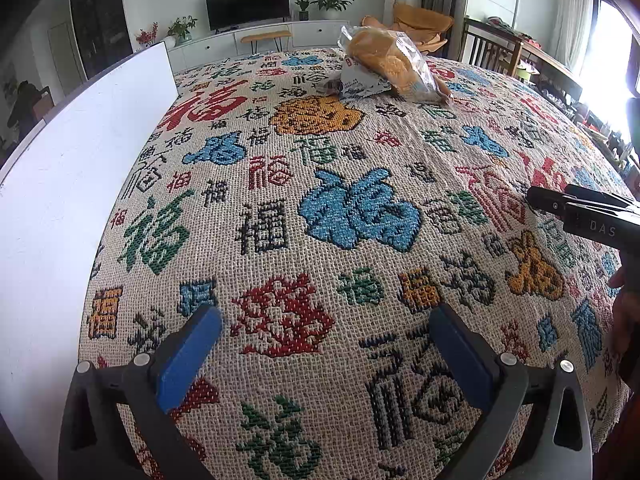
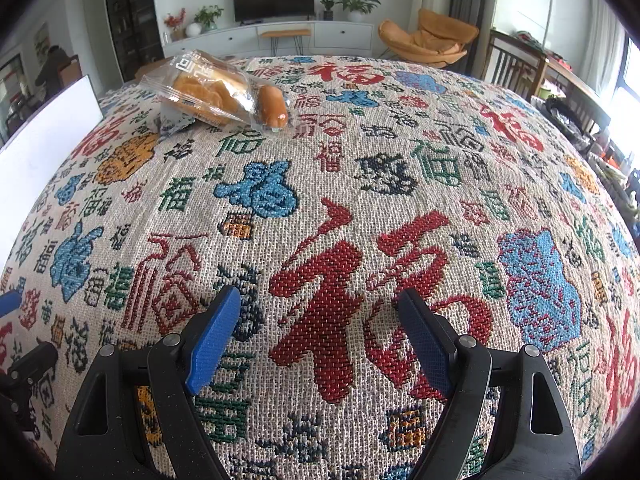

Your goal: Organize snacks

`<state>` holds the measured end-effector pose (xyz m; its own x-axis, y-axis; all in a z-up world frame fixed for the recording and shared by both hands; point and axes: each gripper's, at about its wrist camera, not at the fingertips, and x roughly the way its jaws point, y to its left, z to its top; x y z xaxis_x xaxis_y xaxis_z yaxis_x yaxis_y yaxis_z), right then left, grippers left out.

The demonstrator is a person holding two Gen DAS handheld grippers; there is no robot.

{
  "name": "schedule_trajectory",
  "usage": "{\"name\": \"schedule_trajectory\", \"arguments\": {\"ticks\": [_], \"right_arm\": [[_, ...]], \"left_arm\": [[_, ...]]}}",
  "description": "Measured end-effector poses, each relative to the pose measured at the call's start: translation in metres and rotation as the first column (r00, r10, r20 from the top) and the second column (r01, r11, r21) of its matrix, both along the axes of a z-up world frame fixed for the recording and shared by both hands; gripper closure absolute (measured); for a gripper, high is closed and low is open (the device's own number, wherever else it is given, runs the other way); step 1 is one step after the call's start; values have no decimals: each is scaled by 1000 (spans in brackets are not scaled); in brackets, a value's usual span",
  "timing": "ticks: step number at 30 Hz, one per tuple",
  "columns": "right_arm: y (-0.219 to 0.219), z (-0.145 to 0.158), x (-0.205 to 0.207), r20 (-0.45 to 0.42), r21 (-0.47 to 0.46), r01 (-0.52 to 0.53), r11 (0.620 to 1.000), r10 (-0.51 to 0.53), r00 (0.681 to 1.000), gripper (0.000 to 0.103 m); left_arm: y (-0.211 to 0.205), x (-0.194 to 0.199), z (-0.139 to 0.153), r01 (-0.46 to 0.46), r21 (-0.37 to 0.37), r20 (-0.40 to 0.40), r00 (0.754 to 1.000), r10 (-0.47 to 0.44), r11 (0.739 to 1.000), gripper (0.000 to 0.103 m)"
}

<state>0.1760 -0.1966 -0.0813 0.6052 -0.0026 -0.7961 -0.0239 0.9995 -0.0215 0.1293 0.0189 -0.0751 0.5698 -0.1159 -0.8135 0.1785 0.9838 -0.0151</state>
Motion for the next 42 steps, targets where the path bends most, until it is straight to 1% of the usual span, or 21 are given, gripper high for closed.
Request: {"name": "schedule_trajectory", "arguments": {"ticks": [31,36,37,39,40,42], "right_arm": [[1,0,0,1,0,1,1000,-1,1000,20],[0,0,0,1,0,1,1000,-1,1000,19],[1,0,0,1,0,1,1000,-1,1000,19],[1,0,0,1,0,1,1000,-1,1000,19],[1,0,0,1,0,1,1000,-1,1000,19],[-1,0,0,-1,3,1,1000,-1,1000,19]], "left_arm": [[0,0,0,0,-2,1,1000,0,1000,0],[11,-4,3,22,-20,-4,1000,-22,1000,0],[17,-7,3,14,-17,1,1000,-14,1000,0],[27,-7,1,1,-12,-14,1000,-1,1000,0],[29,-8,1,11,-17,-9,1000,-11,1000,0],[27,-9,0,22,0,-7,1000,-22,1000,0]]}}
